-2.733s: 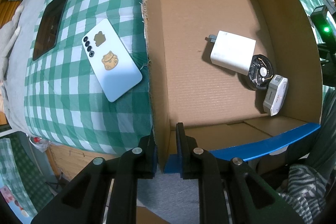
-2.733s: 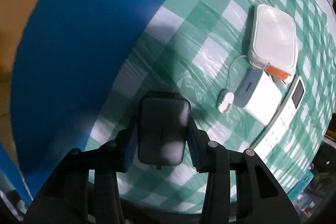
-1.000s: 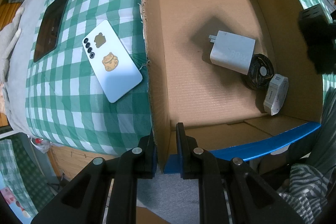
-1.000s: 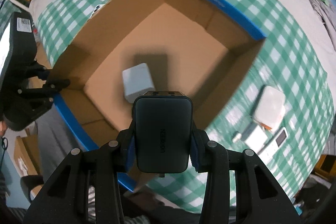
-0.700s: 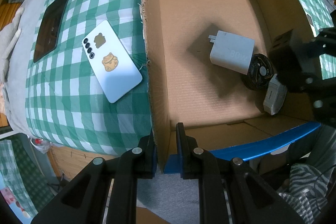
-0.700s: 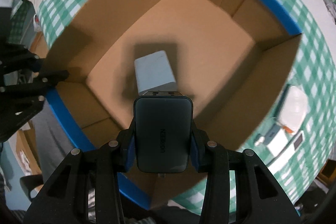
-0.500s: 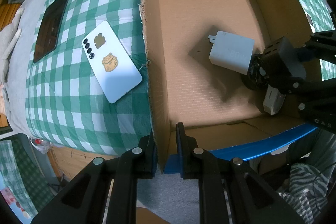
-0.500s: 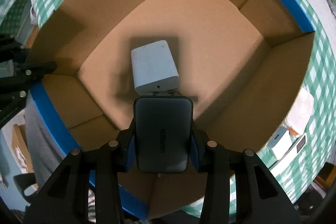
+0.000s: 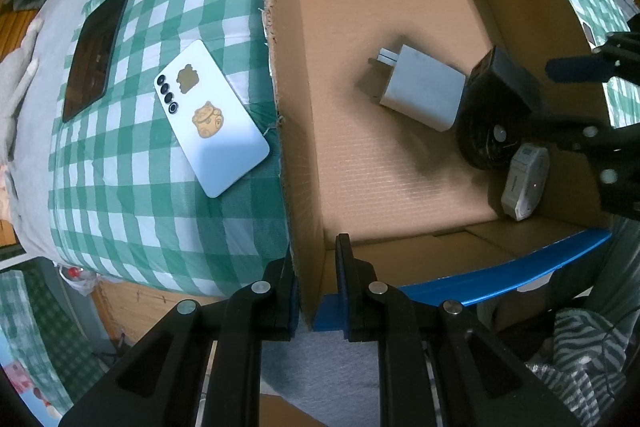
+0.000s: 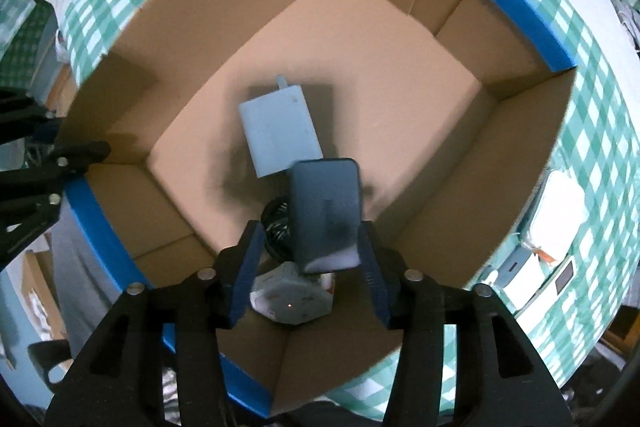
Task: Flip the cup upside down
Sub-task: 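Carry the black adapter with the right gripper into the box and release, then move the right gripper to the second white charger and grasp it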
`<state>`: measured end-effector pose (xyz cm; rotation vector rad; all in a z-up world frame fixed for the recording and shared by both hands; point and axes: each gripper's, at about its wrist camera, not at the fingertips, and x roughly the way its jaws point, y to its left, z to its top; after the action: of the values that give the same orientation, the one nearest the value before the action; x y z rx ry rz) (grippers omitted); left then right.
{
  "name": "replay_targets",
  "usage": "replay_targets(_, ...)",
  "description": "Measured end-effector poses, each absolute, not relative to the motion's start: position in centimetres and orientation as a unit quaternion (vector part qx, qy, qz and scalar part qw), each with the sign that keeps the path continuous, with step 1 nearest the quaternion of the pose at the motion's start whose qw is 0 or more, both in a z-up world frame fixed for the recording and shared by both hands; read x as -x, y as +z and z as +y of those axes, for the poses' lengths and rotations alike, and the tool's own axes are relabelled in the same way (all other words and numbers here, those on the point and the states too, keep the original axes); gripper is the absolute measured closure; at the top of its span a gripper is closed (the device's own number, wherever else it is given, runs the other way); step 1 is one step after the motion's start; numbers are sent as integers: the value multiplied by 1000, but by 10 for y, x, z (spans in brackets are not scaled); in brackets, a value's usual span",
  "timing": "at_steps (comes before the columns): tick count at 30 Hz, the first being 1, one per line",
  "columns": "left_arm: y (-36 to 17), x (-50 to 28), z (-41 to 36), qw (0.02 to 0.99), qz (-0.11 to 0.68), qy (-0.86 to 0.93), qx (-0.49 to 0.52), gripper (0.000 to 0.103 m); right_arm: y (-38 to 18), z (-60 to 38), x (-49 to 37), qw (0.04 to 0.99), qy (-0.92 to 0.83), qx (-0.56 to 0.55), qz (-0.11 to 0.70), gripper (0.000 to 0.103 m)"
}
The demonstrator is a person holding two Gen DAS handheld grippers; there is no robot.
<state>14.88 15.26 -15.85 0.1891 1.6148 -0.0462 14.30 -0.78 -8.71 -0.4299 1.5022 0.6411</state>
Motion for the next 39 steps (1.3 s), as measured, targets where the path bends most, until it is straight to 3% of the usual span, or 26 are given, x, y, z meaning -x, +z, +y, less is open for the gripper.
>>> replay_targets(10,-160,-147,148,687,721,-21,-87,89,-49,-36,-147,687,272,161,654,50)
replay_targets(14,-160,-148,148,687,721,-20,-88,89,-37,-49,-148,696,270,161,645,40)
replay_targets(19,-160,-147,148,687,721,-21,-86,89,-28,-71,-147,715,251,162,632,37)
replay_targets(39,-157,-147,148,688,720,-17,-89,89,-83,-194,-187,709,126,78,690,37)
